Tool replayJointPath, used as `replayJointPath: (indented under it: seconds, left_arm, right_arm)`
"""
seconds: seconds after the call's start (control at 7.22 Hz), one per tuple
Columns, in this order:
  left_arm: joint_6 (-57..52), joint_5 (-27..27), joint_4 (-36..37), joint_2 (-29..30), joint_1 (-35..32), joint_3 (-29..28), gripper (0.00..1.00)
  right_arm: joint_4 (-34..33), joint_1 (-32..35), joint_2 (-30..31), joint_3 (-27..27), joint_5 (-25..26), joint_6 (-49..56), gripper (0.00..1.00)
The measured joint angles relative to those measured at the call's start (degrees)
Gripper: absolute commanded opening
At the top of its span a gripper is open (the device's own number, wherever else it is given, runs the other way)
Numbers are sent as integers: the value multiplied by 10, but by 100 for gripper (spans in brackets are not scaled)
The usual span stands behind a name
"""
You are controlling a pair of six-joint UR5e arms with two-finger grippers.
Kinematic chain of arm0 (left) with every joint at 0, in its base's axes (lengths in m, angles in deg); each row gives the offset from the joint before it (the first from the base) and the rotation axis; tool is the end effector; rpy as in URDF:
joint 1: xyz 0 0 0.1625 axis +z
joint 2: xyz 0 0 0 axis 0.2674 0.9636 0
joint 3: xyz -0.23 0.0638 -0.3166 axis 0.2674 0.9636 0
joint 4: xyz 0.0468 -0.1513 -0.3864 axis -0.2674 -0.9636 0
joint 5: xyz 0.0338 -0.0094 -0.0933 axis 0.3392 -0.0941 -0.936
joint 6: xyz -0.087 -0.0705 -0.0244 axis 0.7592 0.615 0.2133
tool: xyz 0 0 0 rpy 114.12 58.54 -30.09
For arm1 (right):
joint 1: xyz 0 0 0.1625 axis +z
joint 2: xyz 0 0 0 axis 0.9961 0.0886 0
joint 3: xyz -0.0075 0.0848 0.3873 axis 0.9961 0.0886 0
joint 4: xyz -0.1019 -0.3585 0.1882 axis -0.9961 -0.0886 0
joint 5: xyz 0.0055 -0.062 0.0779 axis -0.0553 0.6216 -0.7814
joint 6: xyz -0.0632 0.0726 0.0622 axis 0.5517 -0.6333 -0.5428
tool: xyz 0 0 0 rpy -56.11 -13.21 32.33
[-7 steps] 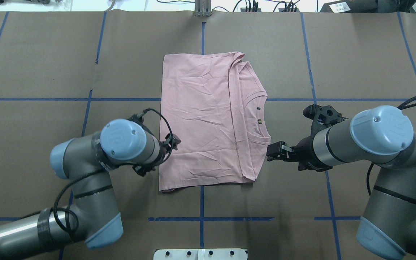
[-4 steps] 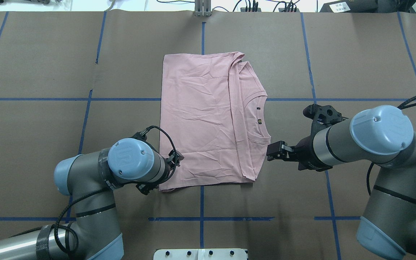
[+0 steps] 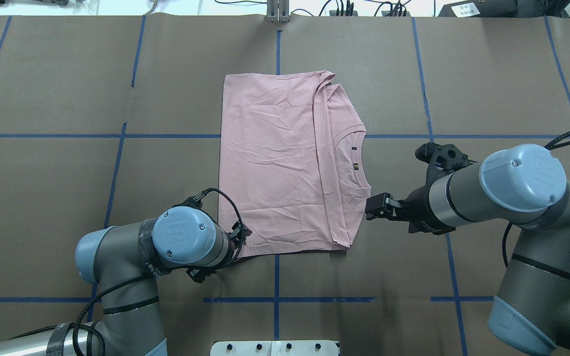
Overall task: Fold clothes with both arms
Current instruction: 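Lower the left gripper to the shirt corner nearest the robot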
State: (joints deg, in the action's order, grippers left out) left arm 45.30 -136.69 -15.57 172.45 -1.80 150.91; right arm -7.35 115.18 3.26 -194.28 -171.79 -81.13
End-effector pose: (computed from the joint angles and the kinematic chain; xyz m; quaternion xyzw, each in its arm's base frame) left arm 0.5817 -0.3013 0.2495 -0.1289 0.3941 -0.3545 0.8381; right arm -0.3972 -0.3377 0.2822 -0.0268 -0.4822 0.1210 0.8673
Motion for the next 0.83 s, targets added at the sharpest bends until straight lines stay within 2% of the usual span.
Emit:
replayJointPath:
  seconds: [0.14,0.28,0.69,0.83]
  left_arm:
    - [0,2,0,-1,0,-1,78]
    - [1,3,2,-1,1,0,64]
    - [13,3,8,-1,1,6,0]
    - [16,3,8,-1,1,7,0]
  right_arm:
    - [0,1,0,-1,0,0,100]
    - [0,1,0,-1,0,0,100]
    - [0,1,0,-1,-1,0,100]
    - [0,1,0,-1,-1,0,100]
